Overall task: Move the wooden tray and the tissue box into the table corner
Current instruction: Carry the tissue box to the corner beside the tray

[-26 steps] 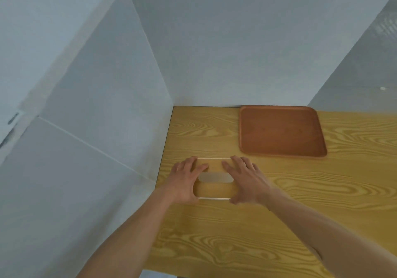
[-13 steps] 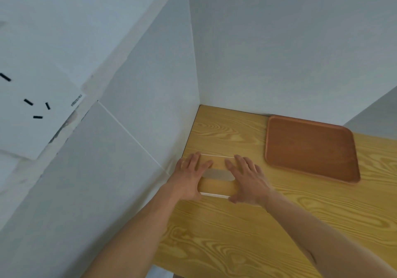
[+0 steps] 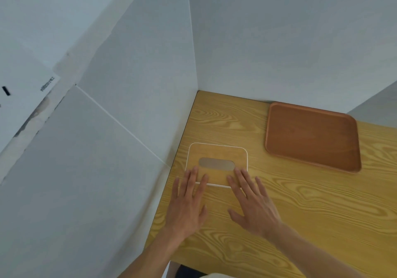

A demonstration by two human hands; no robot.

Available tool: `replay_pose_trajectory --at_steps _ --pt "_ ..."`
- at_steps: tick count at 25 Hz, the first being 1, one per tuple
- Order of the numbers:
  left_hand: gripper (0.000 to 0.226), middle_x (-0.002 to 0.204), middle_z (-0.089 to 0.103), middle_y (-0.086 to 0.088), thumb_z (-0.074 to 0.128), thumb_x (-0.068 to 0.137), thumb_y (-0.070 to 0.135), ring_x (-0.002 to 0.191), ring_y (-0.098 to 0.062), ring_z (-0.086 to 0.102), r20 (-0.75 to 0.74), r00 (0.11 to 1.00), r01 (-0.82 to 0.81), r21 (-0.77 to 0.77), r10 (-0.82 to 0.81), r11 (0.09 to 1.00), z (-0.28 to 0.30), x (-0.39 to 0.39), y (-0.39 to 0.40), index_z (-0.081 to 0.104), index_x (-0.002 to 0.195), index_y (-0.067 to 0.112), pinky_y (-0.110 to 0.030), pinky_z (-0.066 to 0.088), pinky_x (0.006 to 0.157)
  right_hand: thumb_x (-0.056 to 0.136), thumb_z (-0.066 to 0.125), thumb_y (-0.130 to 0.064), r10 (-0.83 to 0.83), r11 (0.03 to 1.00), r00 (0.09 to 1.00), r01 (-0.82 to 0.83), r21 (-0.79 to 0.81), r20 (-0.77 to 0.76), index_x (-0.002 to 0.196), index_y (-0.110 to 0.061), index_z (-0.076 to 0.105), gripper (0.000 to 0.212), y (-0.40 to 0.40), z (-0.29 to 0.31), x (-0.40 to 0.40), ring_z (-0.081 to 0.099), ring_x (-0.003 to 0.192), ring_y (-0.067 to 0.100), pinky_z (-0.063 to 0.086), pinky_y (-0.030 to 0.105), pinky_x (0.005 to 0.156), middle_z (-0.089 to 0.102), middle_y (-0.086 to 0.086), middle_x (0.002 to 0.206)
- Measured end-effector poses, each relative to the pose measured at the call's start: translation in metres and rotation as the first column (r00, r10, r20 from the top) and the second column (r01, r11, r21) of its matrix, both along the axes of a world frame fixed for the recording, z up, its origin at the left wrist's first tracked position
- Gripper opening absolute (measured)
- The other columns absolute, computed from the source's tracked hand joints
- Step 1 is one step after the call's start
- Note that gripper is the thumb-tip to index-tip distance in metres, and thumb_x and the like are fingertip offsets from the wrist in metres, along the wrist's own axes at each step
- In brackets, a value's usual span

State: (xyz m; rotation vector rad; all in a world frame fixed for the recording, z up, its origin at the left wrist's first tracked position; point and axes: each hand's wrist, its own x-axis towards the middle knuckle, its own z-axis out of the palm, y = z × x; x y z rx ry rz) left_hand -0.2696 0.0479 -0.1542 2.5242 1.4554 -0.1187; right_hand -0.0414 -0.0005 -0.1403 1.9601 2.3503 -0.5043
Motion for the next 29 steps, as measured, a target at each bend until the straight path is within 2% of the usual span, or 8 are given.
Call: replay_pose_trajectory --at_steps 3,5,8,11,14,20,29 --pt "0.095 0.166 -0.007 -0.011 0.060 0.085 0.041 0.151 -0.029 -0.007 -0.010 1.000 -0.025 -0.018 0.025 1.000 0.001 0.001 0.006 0.000 0.157 0.025 -0.060 0.017 0.118 0.089 0.043 -0.059 0.002 0.999 1.000 -0.002 -0.039 -0.001 0.158 -0.023 -0.002 0.090 0.006 0.000 0.000 -0.013 0.152 0.024 0.015 0.057 0.121 -0.011 0.009 0.166" --pt "0.094 0.166 -0.006 -0.011 0.060 0.085 0.037 0.151 -0.028 -0.008 -0.012 0.998 -0.056 -0.027 0.055 0.998 0.002 0.005 0.015 0.002 0.157 0.026 -0.059 0.016 0.119 0.088 0.047 -0.057 -0.001 0.999 1.000 0.002 -0.050 0.011 0.158 -0.024 -0.002 0.091 0.016 0.002 0.000 -0.012 0.152 0.025 0.016 0.059 0.120 -0.011 0.008 0.166" --pt "0.085 0.166 -0.002 -0.012 0.058 0.085 0.033 0.151 -0.030 -0.005 -0.032 0.995 -0.093 -0.015 0.092 0.996 0.007 0.014 0.035 0.011 0.155 0.024 -0.058 0.012 0.120 0.087 0.052 -0.055 -0.018 0.998 1.000 0.018 -0.054 0.010 0.157 -0.027 -0.001 0.093 0.036 0.004 -0.001 -0.010 0.152 0.024 0.016 0.062 0.118 -0.009 0.007 0.166" --pt "0.077 0.165 0.006 -0.016 0.057 0.085 0.032 0.151 -0.032 0.003 -0.066 0.993 -0.092 0.011 0.093 0.996 0.017 0.025 0.065 0.020 0.151 0.021 -0.058 0.009 0.120 0.088 0.051 -0.056 -0.039 0.995 0.999 0.041 -0.088 0.024 0.155 -0.033 -0.011 0.094 0.063 0.005 0.001 -0.017 0.151 0.019 0.011 0.061 0.118 -0.017 0.002 0.166" --pt "0.072 0.164 0.007 -0.017 0.055 0.086 0.033 0.151 -0.030 0.004 -0.097 0.992 -0.082 0.004 0.082 0.997 0.026 0.035 0.099 0.022 0.149 0.019 -0.056 0.010 0.119 0.089 0.051 -0.055 -0.065 0.992 0.998 0.068 -0.107 0.025 0.154 -0.035 -0.011 0.092 0.093 0.007 0.003 -0.018 0.150 0.017 0.011 0.061 0.118 -0.020 0.000 0.165" --pt "0.067 0.164 0.003 -0.018 0.057 0.088 0.036 0.150 -0.030 0.006 -0.215 0.975 -0.084 -0.115 0.058 0.990 0.046 0.058 0.171 0.024 0.145 0.019 -0.051 0.013 0.119 0.091 0.052 -0.049 -0.100 0.975 0.995 0.098 -0.201 0.003 0.155 -0.036 -0.009 0.089 0.152 0.016 0.011 -0.017 0.150 0.014 0.012 0.060 0.118 -0.020 -0.002 0.165" --pt "0.079 0.165 -0.005 -0.011 0.060 0.085 0.029 0.150 -0.028 0.008 -0.294 0.956 -0.108 -0.279 0.023 0.954 0.064 0.075 0.235 0.015 0.151 0.022 -0.046 0.026 0.114 0.091 0.055 -0.043 -0.122 0.950 0.991 0.131 -0.284 0.048 0.155 -0.039 -0.006 0.089 0.210 0.030 0.022 -0.017 0.150 0.013 0.008 0.065 0.117 -0.019 -0.006 0.165"
